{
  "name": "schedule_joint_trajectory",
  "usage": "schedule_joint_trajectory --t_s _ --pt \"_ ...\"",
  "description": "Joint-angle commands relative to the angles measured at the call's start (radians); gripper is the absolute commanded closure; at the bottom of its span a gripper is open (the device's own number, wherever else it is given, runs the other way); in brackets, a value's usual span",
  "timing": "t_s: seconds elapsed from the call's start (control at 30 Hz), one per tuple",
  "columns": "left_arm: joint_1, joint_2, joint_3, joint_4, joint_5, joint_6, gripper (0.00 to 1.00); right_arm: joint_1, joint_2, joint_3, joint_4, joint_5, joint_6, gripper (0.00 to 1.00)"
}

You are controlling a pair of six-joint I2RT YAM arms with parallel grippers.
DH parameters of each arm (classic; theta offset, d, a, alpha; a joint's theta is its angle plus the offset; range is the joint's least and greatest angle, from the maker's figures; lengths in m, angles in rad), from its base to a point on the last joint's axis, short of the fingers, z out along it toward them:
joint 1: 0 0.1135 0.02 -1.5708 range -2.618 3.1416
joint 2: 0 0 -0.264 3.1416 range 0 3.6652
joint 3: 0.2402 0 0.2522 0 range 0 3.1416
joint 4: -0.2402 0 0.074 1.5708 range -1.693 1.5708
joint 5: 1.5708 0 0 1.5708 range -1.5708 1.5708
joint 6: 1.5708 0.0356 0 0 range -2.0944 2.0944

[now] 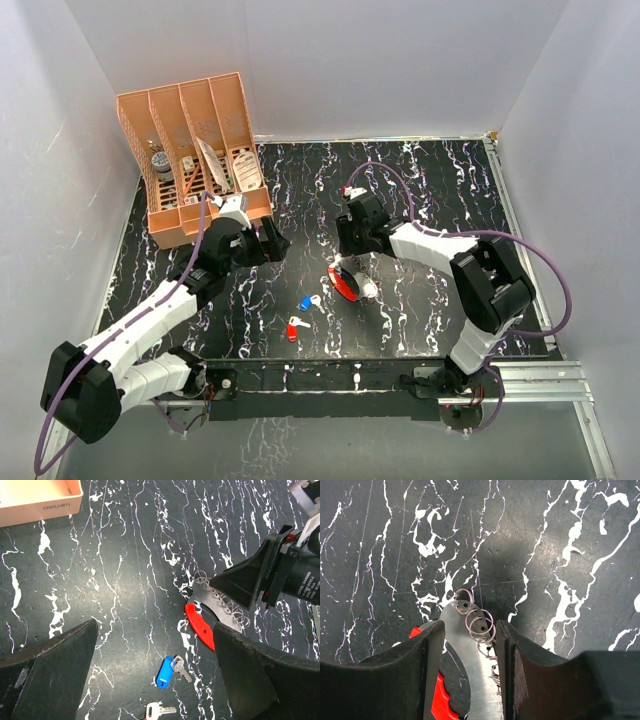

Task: Put the keys on the keyring

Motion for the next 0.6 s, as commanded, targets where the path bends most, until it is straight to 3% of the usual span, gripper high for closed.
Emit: schedule_joint_trajectory --t_s 0.0,0.33,0.57 --pt "-0.004 -0.026 -0.013 0.001 -0.009 -0.004 0.01 -0.02 0.022 0.055 0.067 -0.042 0.024 0.57" --pt "-0.003 -0.033 -0.014 -0.013 -0.025 0.002 0.01 -0.025 0.112 0.084 0.076 -0.091 0.049 0.59" --pt "-0.003 -0.046 -0.018 -0.022 -0.037 0.005 0.01 -0.03 0.13 0.082 0.091 -0.112 0.062 0.71"
